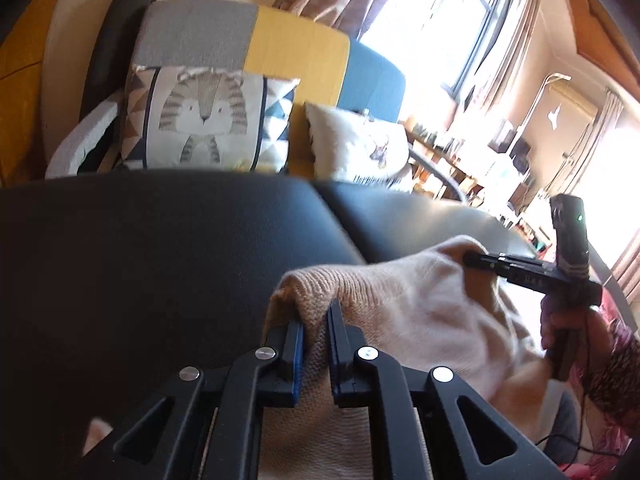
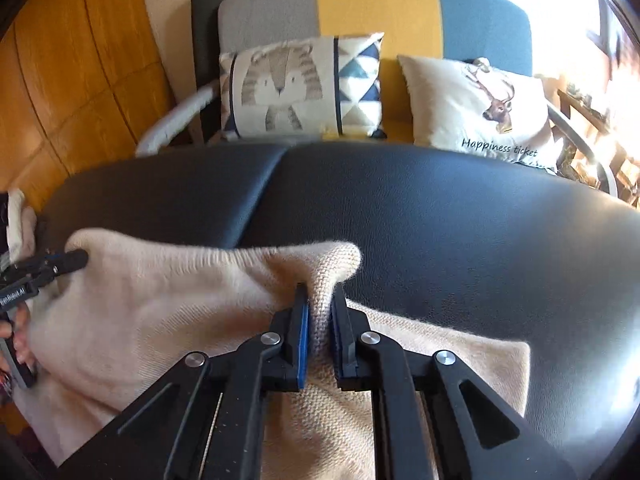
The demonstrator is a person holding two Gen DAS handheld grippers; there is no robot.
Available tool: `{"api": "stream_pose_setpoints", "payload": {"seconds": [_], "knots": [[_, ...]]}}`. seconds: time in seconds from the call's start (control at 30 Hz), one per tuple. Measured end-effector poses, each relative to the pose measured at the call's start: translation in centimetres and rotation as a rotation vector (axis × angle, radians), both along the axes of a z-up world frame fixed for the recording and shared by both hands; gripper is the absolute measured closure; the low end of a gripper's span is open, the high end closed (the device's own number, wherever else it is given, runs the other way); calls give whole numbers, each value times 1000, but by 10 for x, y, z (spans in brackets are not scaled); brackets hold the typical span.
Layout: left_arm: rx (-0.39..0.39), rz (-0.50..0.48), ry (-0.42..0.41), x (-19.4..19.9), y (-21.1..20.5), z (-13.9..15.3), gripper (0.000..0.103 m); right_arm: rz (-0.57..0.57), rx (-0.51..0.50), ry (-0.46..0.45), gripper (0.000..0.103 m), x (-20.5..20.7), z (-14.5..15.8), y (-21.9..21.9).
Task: Fold clothes
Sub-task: 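Lift the sweater with both grippers and fold it toward the left gripper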
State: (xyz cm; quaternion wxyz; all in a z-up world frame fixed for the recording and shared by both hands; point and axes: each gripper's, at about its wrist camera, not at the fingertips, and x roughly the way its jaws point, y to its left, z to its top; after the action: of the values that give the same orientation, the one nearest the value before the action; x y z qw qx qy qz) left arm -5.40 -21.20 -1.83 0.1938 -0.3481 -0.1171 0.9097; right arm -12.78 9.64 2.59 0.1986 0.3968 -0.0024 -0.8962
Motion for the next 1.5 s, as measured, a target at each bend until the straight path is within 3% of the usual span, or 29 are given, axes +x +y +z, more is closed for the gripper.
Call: {"api": "stream_pose_setpoints", "payload": {"seconds": [0.23, 0.4, 0.5, 0.63, 0.77, 0.83, 0.9, 0.97, 1.0, 1.07, 1.33, 1.4, 1.47, 1.5], "knots": [[45, -62, 192, 58, 3, 64, 94, 72, -130, 144, 93, 60, 51, 8], [-10, -102, 169, 110, 3, 50, 94, 194, -114, 186, 93, 124, 53, 2], [-38, -124, 146, 141, 3, 37, 94, 239, -77, 127, 93, 155, 33, -4], [-52, -133, 61, 169, 7, 0, 94, 261, -34, 35, 93, 183, -3, -5], [-62, -135, 18, 184, 15, -16, 93, 255, -66, -40, 89, 195, -24, -2], [-62, -130, 8, 187, 15, -18, 92, 241, -98, -44, 80, 198, -25, 1], [-64, -122, 3, 189, 15, -18, 89, 221, -145, -6, 61, 201, -17, 8], [-76, -122, -2, 187, 16, -16, 88, 204, -169, 49, 28, 204, -7, 13], [-88, -124, -3, 186, 18, -16, 87, 196, -171, 76, 26, 206, -3, 15], [-118, -134, -6, 186, 22, -16, 84, 187, -162, 116, 26, 206, 4, 16], [-209, -171, 10, 186, 39, -10, 82, 240, -127, 83, 28, 175, 0, 1], [-206, -171, 3, 185, 39, -12, 82, 261, -121, 85, 37, 172, 0, -4], [-211, -169, -4, 183, 40, -15, 82, 270, -72, 45, 70, 168, -5, -11], [-214, -167, -7, 182, 40, -17, 81, 271, -44, 19, 79, 167, -9, -16]]}}
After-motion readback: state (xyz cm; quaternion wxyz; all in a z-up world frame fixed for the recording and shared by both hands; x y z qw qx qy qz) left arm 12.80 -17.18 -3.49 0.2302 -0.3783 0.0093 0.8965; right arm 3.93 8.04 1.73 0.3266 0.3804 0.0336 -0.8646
